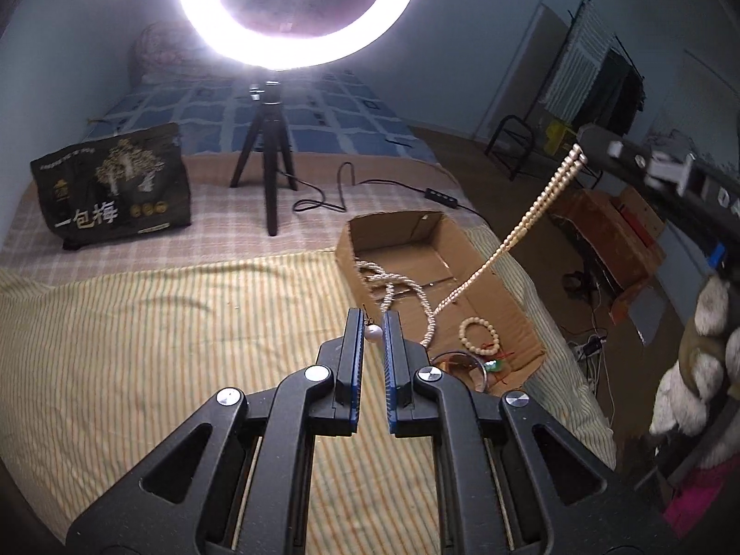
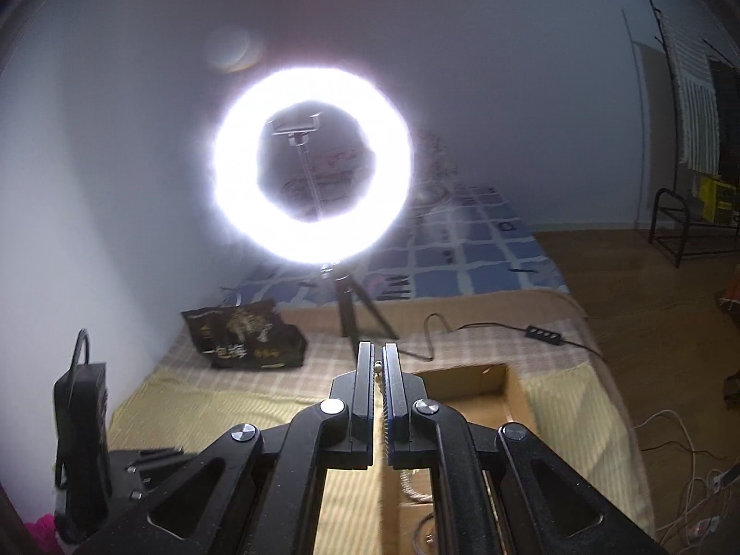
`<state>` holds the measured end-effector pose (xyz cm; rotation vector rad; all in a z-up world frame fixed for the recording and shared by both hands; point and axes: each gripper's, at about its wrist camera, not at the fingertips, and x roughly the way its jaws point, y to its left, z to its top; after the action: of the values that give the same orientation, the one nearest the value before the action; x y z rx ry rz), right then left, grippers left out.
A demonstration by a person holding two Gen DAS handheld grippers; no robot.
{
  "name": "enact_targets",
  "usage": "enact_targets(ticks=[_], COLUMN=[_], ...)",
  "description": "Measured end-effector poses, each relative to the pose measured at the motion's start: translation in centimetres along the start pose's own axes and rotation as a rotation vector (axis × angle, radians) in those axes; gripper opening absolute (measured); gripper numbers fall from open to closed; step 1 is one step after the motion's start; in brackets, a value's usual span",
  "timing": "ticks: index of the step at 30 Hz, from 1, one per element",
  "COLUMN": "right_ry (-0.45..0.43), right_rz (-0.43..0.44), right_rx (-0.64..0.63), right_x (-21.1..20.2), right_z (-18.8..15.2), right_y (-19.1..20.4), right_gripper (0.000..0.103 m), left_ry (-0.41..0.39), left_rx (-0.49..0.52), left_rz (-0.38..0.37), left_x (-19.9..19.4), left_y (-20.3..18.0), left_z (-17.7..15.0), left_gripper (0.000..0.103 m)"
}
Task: Organize jewelry
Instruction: 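Lift the earring and necklace into the box and open both tools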
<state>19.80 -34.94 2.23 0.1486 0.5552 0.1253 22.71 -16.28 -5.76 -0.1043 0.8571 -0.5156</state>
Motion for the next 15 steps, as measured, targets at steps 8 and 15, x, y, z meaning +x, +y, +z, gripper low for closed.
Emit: enact_targets(ticks=[8,15], right_ry=[-0.002,0.004], right_rz=[-0.038,-0.065], right_rx=[0.03,0.048], right_x=[1.6,4.2], right_z=[0.6,0.8], right_y=[-3.7,-6.4], right_gripper=[0.0,0.0], left_ry=[0.017,0.022], left_rx=[0.042,0.061], left_rz=[-0.019,-0.015], left_x=[2.4,4.5], left_y=[-3.0,-4.7], left_z=[0.2,0.5], left_gripper=[0.006,0.006])
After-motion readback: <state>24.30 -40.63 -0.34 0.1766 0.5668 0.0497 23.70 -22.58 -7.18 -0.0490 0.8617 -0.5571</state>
